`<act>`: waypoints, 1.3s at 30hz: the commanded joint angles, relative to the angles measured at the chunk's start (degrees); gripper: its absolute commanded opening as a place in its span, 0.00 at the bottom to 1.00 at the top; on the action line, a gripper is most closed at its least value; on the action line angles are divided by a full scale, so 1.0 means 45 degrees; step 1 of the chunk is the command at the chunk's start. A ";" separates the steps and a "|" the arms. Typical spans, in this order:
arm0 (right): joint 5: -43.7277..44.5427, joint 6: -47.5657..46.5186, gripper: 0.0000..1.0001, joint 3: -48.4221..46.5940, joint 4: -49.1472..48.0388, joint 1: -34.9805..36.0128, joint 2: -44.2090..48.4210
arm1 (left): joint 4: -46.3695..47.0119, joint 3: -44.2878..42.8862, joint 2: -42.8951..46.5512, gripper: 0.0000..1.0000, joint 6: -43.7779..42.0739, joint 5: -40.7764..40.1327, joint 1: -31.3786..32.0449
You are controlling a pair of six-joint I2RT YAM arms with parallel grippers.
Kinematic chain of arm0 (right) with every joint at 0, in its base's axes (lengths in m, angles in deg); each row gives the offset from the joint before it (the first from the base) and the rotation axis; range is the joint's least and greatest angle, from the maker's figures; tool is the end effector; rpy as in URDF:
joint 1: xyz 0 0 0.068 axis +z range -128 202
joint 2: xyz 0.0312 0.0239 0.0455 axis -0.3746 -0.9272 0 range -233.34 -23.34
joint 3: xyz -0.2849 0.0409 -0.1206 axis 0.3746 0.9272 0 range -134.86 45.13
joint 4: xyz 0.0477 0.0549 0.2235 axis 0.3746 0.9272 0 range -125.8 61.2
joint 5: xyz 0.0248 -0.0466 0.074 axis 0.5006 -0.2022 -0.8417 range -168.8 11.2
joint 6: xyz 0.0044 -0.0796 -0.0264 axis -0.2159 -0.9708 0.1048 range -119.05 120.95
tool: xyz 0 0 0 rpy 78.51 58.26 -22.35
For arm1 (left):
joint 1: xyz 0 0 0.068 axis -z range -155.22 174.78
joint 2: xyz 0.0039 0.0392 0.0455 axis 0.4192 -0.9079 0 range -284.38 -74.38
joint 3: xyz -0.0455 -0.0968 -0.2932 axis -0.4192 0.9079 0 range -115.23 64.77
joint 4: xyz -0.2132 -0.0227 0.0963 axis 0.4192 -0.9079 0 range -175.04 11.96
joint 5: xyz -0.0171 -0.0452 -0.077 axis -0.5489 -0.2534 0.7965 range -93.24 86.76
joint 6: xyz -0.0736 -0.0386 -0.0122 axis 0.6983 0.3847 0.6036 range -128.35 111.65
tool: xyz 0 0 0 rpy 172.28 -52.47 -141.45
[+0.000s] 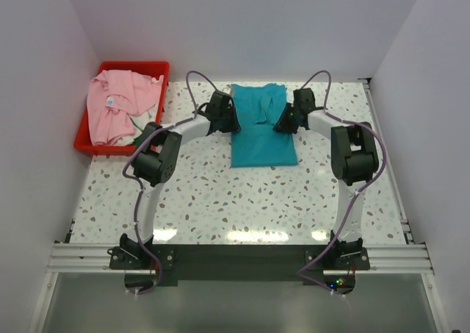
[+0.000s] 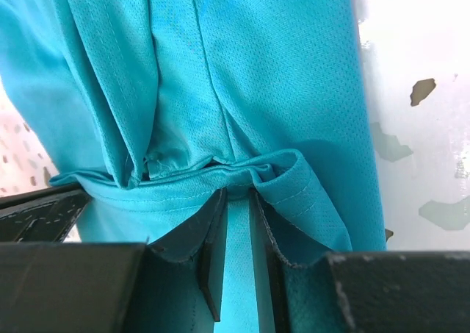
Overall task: Fold and stack the t-shirts
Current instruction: Fold the tshirt
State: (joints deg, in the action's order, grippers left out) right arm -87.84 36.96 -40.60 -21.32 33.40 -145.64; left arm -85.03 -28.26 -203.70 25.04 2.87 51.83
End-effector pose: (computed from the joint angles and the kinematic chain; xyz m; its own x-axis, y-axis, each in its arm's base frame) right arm 0.4726 0.1070 0.1759 -0.7883 0.4333 -0.4368 0.2119 0.8577 0.4684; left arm 0.4686 -0.2480 0.1683 -0.7965 -0.2077 -0.5678 0.0992 0.8815 -0.4616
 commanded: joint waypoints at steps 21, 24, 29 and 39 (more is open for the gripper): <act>-0.1918 0.2348 0.22 0.8151 -0.4602 0.1273 0.2899 | 0.0476 0.8262 0.5565 0.01 0.2482 -0.2568 0.0357; -0.1975 0.2971 0.22 0.9186 -0.5364 0.2133 0.3329 | 0.0673 0.9788 0.7011 0.01 0.2678 -0.2627 0.0376; -0.2093 0.3716 0.22 1.0397 -0.6283 0.3266 0.4478 | 0.0304 1.1454 0.9164 0.01 0.2737 -0.2997 0.0415; -0.1175 0.3445 0.30 1.1200 -0.4430 0.2684 0.7819 | -0.0343 1.1826 1.0182 0.01 0.2444 -0.3369 0.0415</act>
State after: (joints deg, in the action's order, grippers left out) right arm -97.06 54.47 9.08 -46.57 47.56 -114.61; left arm -86.10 24.41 -159.11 36.47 -10.60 53.69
